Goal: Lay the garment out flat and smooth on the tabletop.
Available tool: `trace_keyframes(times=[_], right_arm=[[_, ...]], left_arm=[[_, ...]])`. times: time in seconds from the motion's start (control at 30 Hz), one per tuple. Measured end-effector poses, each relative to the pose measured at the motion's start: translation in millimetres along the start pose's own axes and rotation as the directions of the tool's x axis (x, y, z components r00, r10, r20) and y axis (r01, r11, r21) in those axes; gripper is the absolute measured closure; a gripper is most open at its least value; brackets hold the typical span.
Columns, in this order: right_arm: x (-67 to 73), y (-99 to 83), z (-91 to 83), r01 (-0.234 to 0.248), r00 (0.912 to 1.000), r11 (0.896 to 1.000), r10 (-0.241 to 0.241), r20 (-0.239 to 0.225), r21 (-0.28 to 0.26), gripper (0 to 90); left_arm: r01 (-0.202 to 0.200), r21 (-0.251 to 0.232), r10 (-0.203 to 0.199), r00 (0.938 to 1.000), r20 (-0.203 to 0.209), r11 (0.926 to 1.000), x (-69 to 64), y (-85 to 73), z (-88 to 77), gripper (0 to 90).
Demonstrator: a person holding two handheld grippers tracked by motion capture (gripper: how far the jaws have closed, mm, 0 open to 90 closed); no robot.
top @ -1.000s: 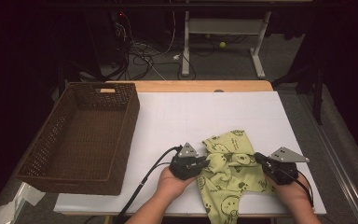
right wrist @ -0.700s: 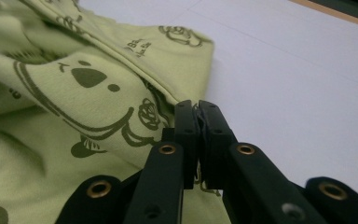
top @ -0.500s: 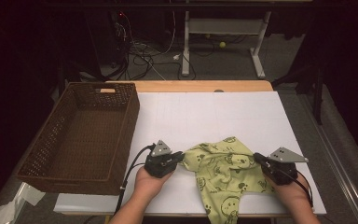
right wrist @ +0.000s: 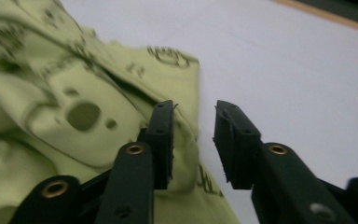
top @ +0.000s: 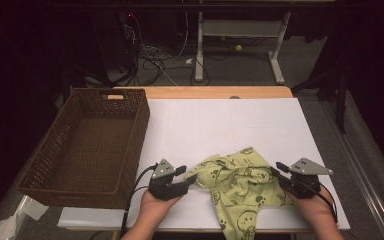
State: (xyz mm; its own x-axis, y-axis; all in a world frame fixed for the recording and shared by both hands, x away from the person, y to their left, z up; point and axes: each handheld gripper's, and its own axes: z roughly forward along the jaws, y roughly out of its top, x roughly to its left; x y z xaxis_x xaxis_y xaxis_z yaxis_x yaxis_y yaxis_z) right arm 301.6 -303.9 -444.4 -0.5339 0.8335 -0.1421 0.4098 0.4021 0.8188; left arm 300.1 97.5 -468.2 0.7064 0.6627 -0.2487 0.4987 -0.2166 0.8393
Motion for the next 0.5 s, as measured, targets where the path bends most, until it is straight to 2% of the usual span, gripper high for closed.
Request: trace_keyframes(times=[0.03, 0.1, 0.17, 0.23, 0.3, 0.4, 0.5], right_arm=[[1.3, 3.0, -2.4, -0.005, 1.0, 1.0, 0.005, -0.006, -0.02, 65.5], [7.0, 10.2, -5.6, -0.009, 0.9997, 0.998, 0.007, -0.023, -0.058, 62.0], [16.2, 18.4, -6.8, -0.003, 0.9983, 0.995, -0.003, -0.059, -0.1, 61.1], [29.5, 27.6, -4.9, 0.017, 0.9954, 0.992, -0.029, -0.091, -0.126, 60.3], [44.4, 36.2, 0.1, 0.059, 0.9899, 0.989, -0.076, -0.12, -0.139, 59.7], [64.8, 46.5, 12.1, 0.097, 0.9794, 0.985, -0.119, -0.163, -0.14, 59.3], [76.2, 52.1, 22.7, 0.122, 0.9722, 0.984, -0.145, -0.184, -0.132, 58.9]], left_arm=[[0.004, -0.018, -0.003, 0.9998, 0.018, 0.9998, -0.4, 0.4, -1.1, 42.9], [0.012, -0.043, -0.01, 0.9991, 0.04, 0.999, -2.2, 1.2, -1.3, 35.1], [0.001, -0.036, 0.001, 0.9988, 0.05, 0.9993, -4.7, 1.1, 0.8, 30.9], [-0.016, -0.011, 0.016, 0.9993, 0.035, 0.9998, -7.8, 0.6, 3.0, 22.6], [-0.025, 0.015, 0.025, 0.9996, -0.011, 0.9996, -10.9, 0.4, 4.9, 13.8], [-0.022, 0.05, 0.023, 0.9997, -0.013, 0.9985, -12.6, 0.7, 6.8, 0.0], [-0.025, 0.05, 0.025, 0.9997, -0.005, 0.9985, -13.2, -0.9, 4.1, 0.0]])
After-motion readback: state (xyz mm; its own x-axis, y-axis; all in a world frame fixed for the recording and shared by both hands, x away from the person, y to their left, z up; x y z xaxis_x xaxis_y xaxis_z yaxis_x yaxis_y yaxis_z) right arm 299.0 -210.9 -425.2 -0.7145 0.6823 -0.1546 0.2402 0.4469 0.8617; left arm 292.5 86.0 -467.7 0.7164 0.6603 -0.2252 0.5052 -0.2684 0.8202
